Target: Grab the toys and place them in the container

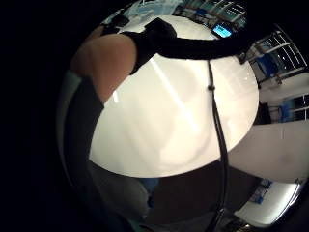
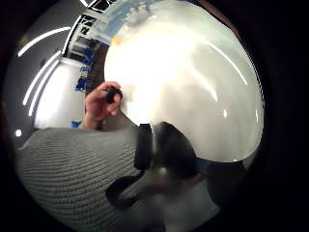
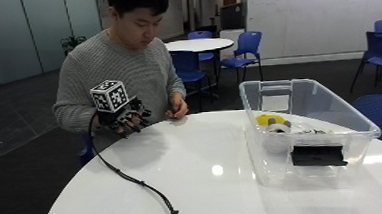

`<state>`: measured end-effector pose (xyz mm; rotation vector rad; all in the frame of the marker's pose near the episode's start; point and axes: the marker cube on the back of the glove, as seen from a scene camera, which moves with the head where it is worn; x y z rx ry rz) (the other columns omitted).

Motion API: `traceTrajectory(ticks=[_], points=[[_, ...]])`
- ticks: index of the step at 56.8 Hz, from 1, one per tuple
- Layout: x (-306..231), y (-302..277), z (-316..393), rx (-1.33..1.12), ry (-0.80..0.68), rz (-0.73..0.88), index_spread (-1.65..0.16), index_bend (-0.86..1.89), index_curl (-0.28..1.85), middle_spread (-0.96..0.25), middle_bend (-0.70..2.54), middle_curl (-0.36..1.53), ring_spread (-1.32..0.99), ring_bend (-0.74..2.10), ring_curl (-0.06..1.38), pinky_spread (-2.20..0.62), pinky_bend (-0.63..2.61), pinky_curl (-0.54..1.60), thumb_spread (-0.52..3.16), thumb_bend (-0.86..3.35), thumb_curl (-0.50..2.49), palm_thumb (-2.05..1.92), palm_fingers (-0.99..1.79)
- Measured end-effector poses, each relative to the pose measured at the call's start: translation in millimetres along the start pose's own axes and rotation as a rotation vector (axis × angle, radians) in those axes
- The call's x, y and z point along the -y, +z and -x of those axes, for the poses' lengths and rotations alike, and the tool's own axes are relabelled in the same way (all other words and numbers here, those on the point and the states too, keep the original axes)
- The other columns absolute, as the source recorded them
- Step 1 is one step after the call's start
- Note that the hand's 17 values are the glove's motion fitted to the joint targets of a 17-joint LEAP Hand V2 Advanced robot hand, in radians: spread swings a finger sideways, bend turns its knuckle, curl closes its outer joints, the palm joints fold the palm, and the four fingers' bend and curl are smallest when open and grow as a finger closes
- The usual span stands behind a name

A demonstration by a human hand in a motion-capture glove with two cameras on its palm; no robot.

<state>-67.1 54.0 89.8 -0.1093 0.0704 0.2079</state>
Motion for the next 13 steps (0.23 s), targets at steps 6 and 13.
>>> traceTrajectory(ticks=[6, 13], points=[[-2.5, 8.5, -1.0, 0.000, -0.006, 0.036, -0.35, 0.10, 0.22, -0.20, 0.21, 0.44, -0.14, 0.50, 0.33, 0.05, 0.92, 0.33, 1.34, -0.02, 0.27, -0.02, -0.08], [3.3, 11.1, -4.3, -0.001, -0.015, 0.051, -0.35, 0.11, 0.20, -0.20, 0.22, 0.44, -0.14, 0.50, 0.33, 0.05, 0.91, 0.33, 1.35, -0.02, 0.27, -0.02, -0.09]])
